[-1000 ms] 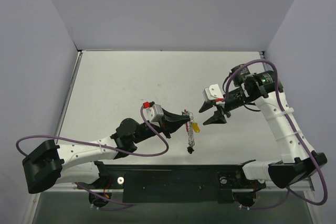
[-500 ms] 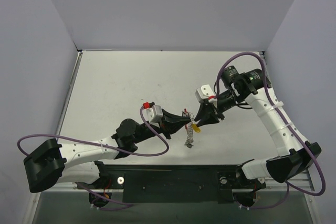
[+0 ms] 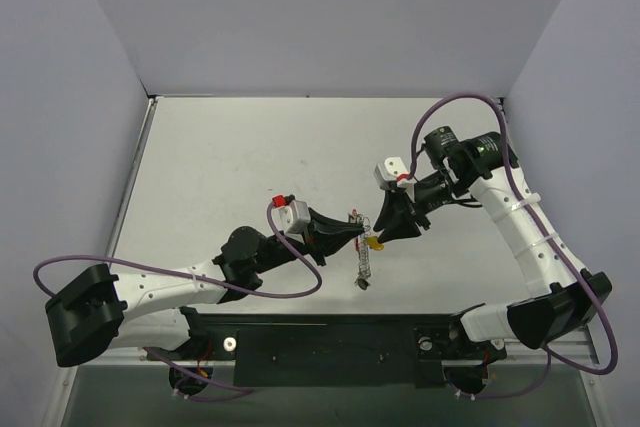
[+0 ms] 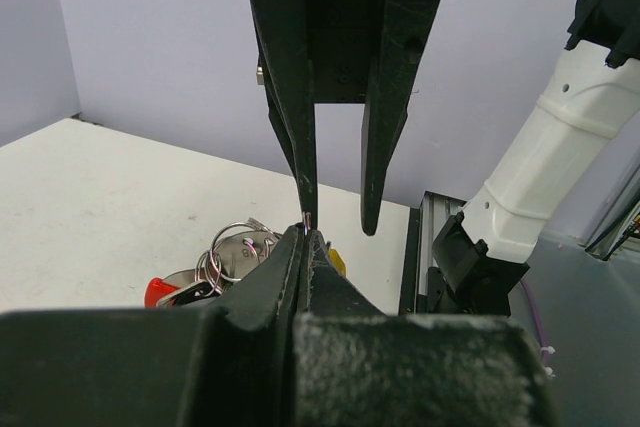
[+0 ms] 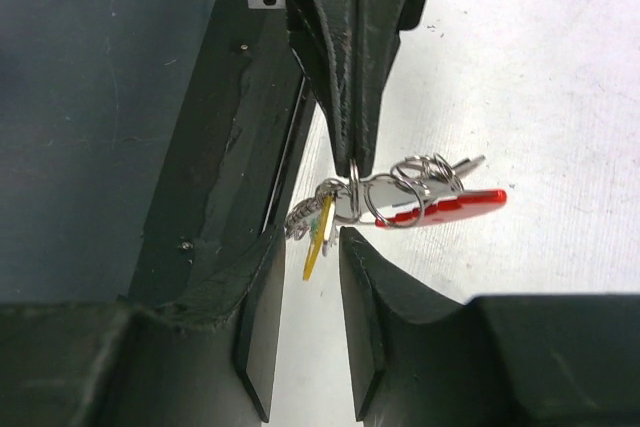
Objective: Put the keys on the keyring
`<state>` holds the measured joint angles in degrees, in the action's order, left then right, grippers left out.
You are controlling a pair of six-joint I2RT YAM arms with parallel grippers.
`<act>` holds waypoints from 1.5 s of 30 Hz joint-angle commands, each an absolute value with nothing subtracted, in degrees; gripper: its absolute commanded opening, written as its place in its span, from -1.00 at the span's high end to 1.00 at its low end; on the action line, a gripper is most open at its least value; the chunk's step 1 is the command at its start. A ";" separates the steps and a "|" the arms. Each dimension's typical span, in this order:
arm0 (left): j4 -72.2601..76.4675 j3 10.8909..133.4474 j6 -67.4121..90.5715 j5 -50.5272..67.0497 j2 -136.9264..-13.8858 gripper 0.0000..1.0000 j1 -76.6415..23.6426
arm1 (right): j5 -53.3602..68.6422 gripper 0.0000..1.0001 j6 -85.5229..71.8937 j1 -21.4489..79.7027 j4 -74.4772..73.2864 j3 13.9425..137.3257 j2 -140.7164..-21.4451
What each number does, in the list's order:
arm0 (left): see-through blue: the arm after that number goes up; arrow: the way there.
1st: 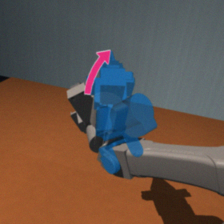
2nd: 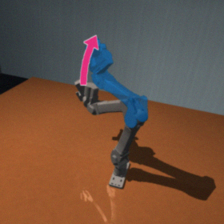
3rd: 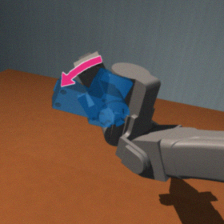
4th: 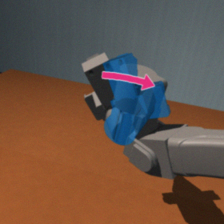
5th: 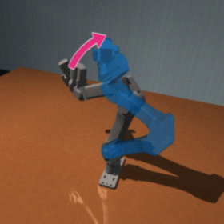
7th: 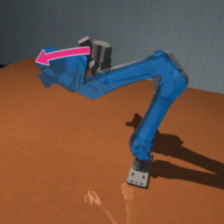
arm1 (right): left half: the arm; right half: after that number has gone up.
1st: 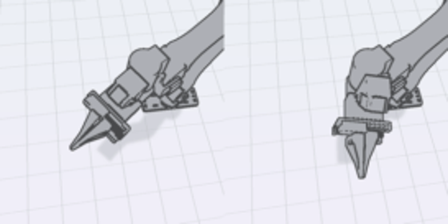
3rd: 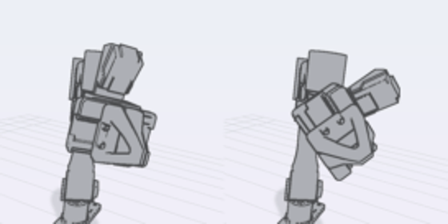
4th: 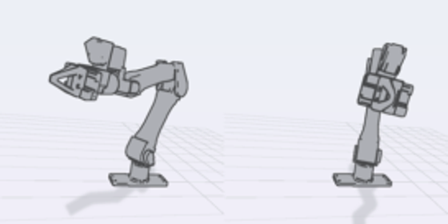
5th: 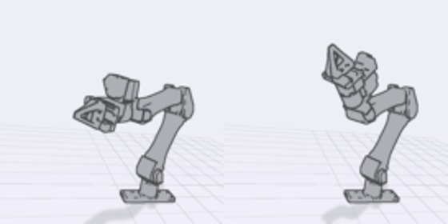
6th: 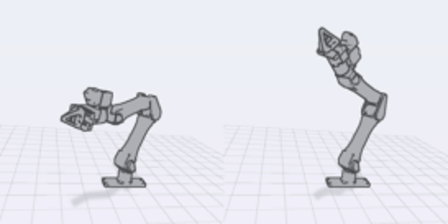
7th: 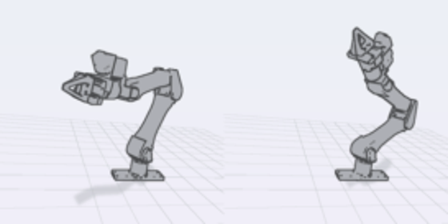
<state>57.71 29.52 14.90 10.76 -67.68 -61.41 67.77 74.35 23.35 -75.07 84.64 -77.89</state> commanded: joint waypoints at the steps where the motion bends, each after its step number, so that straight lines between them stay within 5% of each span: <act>1: 63.63 30.59 15.82 11.42 -66.97 1.00 -61.17 | 70.05 0.50 71.55 21.62 -80.78 85.96 -75.76; 45: 65.83 32.17 16.70 12.30 -70.14 1.00 -61.52 | 68.91 0.41 68.73 23.46 -79.45 87.28 -78.31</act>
<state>60.01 29.54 15.92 11.42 -69.87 -61.41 67.53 68.75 21.58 -75.24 85.56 -76.99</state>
